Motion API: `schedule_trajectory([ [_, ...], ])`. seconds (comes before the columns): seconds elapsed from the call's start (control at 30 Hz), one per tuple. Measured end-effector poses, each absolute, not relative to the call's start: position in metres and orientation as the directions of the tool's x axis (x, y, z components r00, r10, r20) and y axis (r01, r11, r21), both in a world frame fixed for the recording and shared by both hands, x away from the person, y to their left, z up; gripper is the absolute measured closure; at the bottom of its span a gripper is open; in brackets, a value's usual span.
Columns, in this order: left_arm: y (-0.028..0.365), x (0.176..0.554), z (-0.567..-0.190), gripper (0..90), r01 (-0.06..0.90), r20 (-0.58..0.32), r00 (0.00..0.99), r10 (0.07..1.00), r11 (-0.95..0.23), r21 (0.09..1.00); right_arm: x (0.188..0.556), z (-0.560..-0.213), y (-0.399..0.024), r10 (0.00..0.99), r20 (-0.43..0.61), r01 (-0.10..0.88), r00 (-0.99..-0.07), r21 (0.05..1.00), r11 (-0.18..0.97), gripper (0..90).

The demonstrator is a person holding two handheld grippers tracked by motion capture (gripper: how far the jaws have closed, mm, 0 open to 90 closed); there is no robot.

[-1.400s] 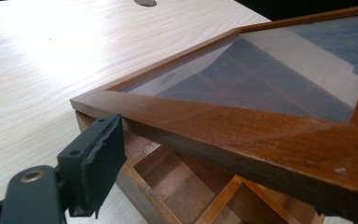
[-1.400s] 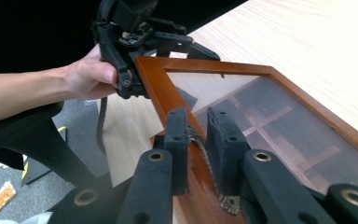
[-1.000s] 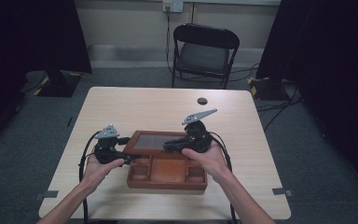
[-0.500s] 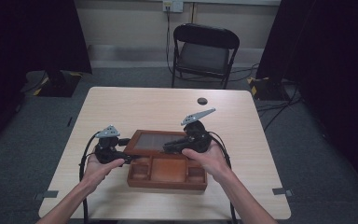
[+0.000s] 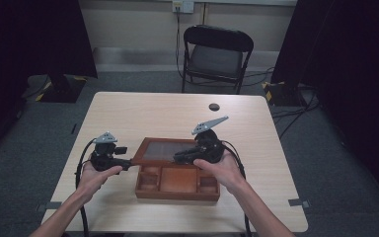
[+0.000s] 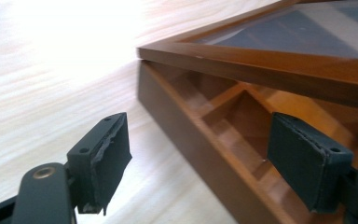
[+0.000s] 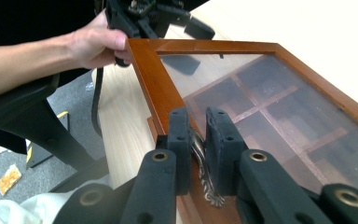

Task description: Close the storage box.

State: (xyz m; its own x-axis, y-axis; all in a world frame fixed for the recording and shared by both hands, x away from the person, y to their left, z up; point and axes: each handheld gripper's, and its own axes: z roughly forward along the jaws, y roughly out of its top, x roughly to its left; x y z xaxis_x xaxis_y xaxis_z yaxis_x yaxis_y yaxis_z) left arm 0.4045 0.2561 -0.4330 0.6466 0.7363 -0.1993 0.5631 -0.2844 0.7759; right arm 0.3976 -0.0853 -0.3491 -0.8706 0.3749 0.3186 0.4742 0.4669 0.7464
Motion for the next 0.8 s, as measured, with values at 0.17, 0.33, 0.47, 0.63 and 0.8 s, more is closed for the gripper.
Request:
schedule_trajectory([
  [0.17, 0.262, 0.404, -0.431, 21.0, 0.574, -0.209, 0.630, 0.748, -0.267, 0.774, 0.395, -0.353, -0.086, 0.372, 0.320, 0.475, -0.871, 0.740, 0.476, 81.0],
  [0.33, 0.273, 0.396, -0.431, 20.9, 0.578, -0.202, 0.620, 0.759, -0.267, 0.771, 0.393, -0.356, -0.089, 0.369, 0.319, 0.474, -0.873, 0.734, 0.486, 80.9],
  [0.47, 0.278, 0.398, -0.433, 20.9, 0.582, -0.206, 0.604, 0.770, -0.249, 0.774, 0.389, -0.361, -0.089, 0.370, 0.307, 0.467, -0.877, 0.727, 0.504, 80.8],
  [0.63, 0.277, 0.399, -0.433, 20.9, 0.580, -0.203, 0.604, 0.770, -0.251, 0.775, 0.384, -0.369, -0.089, 0.365, 0.303, 0.461, -0.880, 0.724, 0.513, 80.8],
  [0.8, 0.274, 0.400, -0.433, 20.9, 0.575, -0.196, 0.611, 0.767, -0.261, 0.776, 0.383, -0.377, -0.087, 0.354, 0.310, 0.463, -0.882, 0.709, 0.533, 81.0],
])
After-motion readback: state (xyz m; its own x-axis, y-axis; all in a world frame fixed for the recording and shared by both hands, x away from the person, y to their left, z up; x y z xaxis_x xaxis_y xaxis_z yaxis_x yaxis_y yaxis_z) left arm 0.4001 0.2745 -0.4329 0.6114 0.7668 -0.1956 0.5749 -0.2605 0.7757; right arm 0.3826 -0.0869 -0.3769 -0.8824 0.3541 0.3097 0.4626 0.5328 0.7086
